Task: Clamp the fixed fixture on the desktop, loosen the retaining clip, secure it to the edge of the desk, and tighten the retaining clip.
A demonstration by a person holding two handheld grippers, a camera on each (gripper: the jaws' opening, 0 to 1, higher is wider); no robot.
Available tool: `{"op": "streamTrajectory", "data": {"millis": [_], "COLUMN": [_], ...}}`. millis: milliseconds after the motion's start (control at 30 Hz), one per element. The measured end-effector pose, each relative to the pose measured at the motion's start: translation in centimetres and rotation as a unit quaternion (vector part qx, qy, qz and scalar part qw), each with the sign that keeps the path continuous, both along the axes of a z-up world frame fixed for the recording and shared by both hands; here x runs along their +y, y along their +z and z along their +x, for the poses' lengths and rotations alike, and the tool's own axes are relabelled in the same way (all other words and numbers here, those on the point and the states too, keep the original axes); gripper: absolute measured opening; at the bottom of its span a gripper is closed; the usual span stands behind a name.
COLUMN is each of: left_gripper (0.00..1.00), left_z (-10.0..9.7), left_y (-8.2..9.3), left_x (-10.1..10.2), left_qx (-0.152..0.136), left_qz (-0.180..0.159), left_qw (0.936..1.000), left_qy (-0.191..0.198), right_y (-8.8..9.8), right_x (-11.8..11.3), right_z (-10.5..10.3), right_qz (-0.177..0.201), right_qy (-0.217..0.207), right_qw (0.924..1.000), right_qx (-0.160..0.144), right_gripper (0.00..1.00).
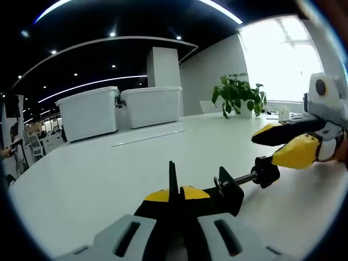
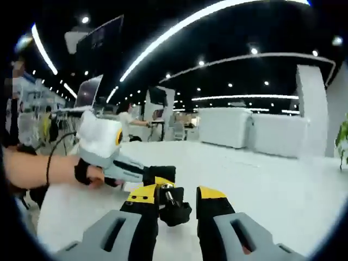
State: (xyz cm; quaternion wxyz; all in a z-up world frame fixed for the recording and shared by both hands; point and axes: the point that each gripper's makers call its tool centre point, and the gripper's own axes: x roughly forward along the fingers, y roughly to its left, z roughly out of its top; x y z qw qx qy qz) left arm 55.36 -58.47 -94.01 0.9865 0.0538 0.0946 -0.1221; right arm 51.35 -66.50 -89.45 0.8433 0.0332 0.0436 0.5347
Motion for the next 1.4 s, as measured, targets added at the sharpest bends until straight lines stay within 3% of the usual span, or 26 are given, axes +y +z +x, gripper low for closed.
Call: {"op": "streamTrajectory", "data": {"millis": [33,100,400,800,900,1133,1333,1400], "left_gripper": [0.06,0.06,0.06,0.06,0.06,0.06,0.06,0.06], "left_z": [0.0,0.0,0.0,0.1,0.1,0.1,0.1,0.1], "left_y": [0.0,0.0,0.0,0.0,0.0,0.0,0.0,0.0], "left_x": [0.0,0.0,-0.1,0.0,0.0,0.0,0.0,0.0], "left_qx": [0.0,0.0,0.0,0.0,0.0,0.0,-0.001,-0.001], "left_qz": [0.0,0.0,0.0,0.0,0.0,-0.001,0.0,0.0], "left_qw": [1.0,1.0,1.0,1.0,1.0,1.0,1.0,1.0], "left_qy": [0.0,0.0,-0.001,-0.001,-0.001,0.002,0.001,0.001], "right_y": [-0.4,-0.8,-2.0,-2.3,-2.3,-1.9,-1.9,-1.8], "right_x": [-0.1,-0.3,0.3,0.5,0.6,1.0,1.1,1.1], "right_z": [0.1,0.2,-0.6,-0.8,-1.0,-1.1,-1.1,-1.1], "right_qz": [0.011,0.016,-0.02,-0.033,-0.042,-0.08,-0.088,-0.099], "right_qy": [0.004,0.004,0.008,0.008,0.008,0.011,0.009,0.008], "right_qw": [0.9993,0.9983,0.9987,0.9988,0.999,0.9928,0.9895,0.985], "right_qx": [0.036,0.057,0.045,0.037,0.011,-0.089,-0.115,-0.141], "right_gripper": [0.26,0.24,0.2,0.2,0.19,0.19,0.19,0.19]}}
